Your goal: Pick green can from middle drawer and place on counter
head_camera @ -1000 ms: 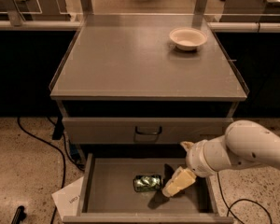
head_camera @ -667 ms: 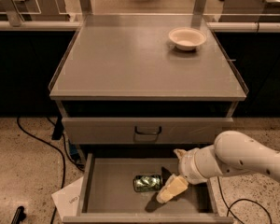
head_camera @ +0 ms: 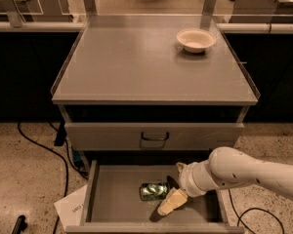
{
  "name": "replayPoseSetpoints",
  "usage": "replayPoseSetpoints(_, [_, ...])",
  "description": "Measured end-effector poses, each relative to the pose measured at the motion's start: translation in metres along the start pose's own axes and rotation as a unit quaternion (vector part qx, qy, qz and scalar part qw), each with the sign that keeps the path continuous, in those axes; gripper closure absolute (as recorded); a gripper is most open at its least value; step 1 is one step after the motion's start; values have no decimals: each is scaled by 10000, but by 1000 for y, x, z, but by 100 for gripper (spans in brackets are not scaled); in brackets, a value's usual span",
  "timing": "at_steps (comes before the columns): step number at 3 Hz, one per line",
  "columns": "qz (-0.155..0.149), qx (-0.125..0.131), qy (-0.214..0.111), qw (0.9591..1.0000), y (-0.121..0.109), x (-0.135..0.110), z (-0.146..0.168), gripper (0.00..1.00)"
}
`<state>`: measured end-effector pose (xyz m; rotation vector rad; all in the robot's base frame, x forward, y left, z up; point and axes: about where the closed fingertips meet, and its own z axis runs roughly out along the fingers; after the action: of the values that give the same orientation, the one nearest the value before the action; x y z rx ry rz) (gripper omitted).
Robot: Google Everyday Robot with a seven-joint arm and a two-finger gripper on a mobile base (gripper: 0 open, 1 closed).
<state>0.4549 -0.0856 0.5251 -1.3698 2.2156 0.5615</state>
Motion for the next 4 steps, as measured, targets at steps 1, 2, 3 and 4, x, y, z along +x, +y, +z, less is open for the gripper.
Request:
replayPoseSetpoints(1, [37,75,8,10000,1,2,2,0])
replayPoseSetpoints(2, [328,245,-108,9991,-12,17,27,0])
replayPoseSetpoints(3, [358,325,-277,9984,-32,21,59,0])
replayPoseSetpoints(4, [272,315,-430,9982,-47,20,85,0])
